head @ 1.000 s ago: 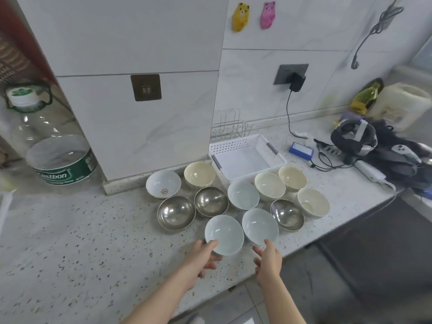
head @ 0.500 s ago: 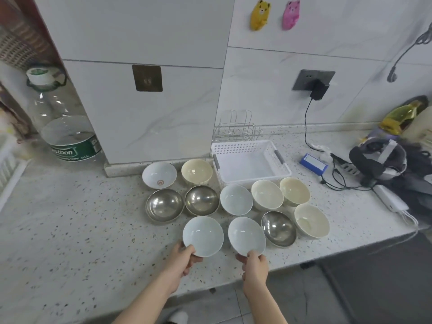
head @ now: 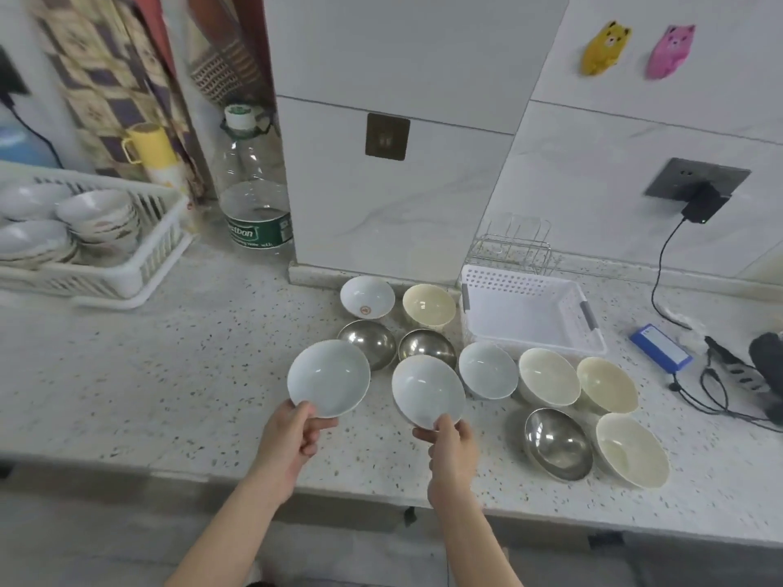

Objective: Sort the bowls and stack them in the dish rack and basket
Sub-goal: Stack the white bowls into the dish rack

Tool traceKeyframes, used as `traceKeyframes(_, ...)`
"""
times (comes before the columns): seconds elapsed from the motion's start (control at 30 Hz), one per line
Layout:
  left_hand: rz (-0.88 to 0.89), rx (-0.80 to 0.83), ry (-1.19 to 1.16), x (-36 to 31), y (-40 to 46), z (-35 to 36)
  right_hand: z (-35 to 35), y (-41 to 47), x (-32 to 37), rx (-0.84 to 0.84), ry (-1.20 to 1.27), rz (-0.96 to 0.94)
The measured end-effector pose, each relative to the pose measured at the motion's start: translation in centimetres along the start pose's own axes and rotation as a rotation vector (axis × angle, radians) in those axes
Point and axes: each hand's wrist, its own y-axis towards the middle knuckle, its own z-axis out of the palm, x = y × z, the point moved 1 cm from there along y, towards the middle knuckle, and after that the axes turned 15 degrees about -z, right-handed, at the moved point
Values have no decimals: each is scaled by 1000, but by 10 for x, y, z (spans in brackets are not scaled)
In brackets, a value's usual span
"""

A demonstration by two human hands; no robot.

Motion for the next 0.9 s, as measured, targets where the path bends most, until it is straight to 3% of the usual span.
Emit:
traceKeyframes(0.37,130,-100,-225,-59,-34,-147,149,-72,8,222,6,-22)
traceKeyframes(0.53,144,-179,-173,-92,-40,-244,238,-126,1,262,21,2)
traceKeyframes(0.7,194,-381,-26,-124,-47,-327,313,-169,2,270,45,-32)
traceKeyframes(0.9,219,-393,-20,-152,-50,-382,369,-188,19,285,33,-169)
